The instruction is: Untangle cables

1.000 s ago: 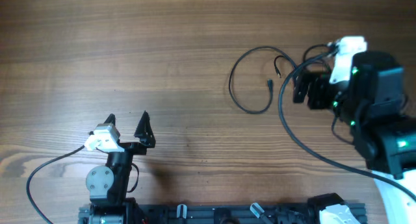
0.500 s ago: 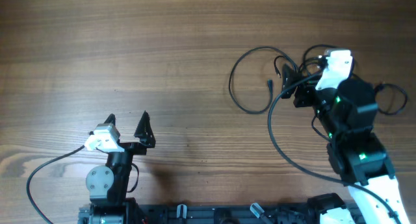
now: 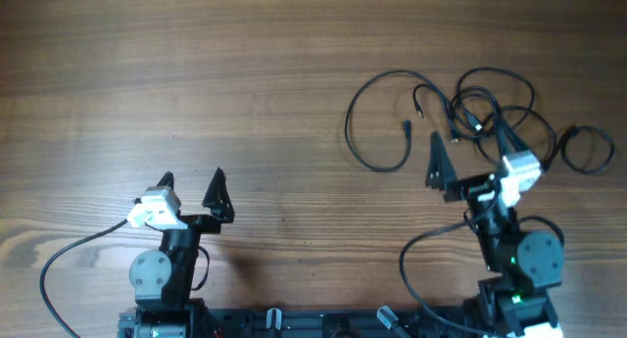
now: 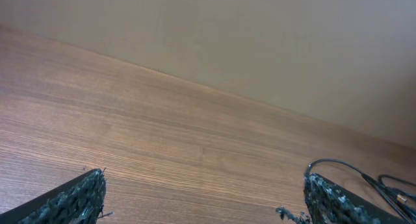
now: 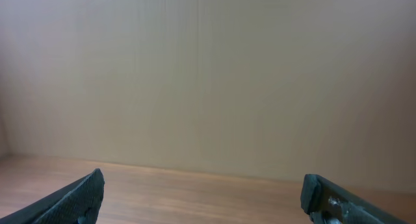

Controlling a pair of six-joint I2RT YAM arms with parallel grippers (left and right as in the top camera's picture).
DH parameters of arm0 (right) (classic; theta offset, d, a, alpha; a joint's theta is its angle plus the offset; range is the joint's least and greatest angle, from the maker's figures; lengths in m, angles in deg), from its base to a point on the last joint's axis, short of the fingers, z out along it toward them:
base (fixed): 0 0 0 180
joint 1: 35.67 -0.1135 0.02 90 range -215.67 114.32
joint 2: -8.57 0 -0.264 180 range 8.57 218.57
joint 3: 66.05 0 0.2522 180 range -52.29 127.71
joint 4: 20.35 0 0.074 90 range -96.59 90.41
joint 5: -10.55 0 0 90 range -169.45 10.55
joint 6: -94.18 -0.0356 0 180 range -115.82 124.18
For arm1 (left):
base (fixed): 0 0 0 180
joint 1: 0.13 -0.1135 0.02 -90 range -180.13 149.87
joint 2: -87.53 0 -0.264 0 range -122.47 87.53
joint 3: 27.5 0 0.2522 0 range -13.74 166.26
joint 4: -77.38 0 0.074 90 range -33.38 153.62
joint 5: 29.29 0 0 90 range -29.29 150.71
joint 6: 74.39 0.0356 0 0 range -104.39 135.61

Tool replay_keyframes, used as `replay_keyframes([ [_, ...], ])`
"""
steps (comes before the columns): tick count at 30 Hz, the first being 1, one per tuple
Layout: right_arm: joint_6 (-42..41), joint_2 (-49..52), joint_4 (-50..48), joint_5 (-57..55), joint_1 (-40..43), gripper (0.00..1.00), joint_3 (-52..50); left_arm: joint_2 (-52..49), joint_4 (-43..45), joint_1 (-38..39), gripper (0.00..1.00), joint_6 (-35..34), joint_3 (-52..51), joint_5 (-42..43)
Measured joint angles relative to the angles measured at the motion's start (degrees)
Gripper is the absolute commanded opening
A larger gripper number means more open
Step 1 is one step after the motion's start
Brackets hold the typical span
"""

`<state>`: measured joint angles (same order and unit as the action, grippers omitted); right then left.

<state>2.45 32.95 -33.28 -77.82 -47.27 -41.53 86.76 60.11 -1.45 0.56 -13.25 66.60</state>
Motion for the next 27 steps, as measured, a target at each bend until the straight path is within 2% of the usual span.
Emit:
replay_keyframes([
  [7, 2.12, -13.88, 0.2, -1.2, 0.0, 1.0, -8.81, 0.04, 0.0, 0.0, 1.0, 0.0, 0.0, 0.0],
  [14, 2.51, -21.51, 14.43, -1.92, 0.0, 1.0, -10.4, 0.04, 0.0, 0.0, 1.0, 0.0, 0.0, 0.0],
  [22, 2.54, -23.34, 26.08, -2.12, 0.0, 1.0, -10.4, 0.04, 0.0, 0.0, 1.0, 0.0, 0.0, 0.0],
  [27, 2.51, -23.34, 26.32, -2.12, 0.0, 0.99, -10.4, 0.04, 0.0, 0.0, 1.0, 0.0, 0.0, 0.0],
])
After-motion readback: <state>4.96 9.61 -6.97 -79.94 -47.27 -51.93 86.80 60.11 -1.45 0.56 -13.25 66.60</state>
